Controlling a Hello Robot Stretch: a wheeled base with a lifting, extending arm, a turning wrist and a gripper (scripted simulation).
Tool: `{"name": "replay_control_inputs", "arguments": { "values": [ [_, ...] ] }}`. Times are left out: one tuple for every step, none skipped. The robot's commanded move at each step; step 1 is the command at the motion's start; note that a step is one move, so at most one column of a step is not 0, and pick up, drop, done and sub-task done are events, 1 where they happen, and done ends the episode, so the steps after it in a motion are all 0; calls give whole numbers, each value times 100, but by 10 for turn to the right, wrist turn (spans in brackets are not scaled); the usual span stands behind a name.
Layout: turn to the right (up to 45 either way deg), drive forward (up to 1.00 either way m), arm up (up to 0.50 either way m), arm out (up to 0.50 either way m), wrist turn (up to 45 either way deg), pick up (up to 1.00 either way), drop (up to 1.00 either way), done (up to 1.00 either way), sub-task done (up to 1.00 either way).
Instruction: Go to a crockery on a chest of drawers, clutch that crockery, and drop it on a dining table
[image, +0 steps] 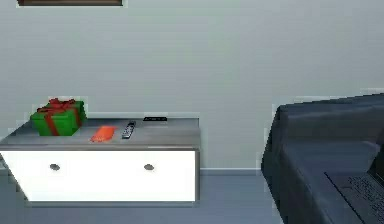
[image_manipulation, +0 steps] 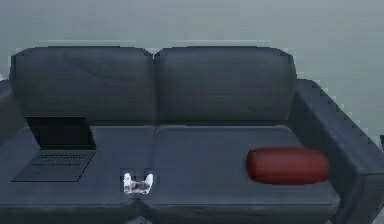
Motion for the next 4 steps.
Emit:
{"name": "replay_control_inputs", "arguments": {
  "values": [
    [-450,0,0,0,0,0,0,0,0],
    [-390,0,0,0,0,0,0,0,0],
    [-30,0,0,0,0,0,0,0,0],
    [0,100,0,0,0,0,0,0,0]
  ]
}}
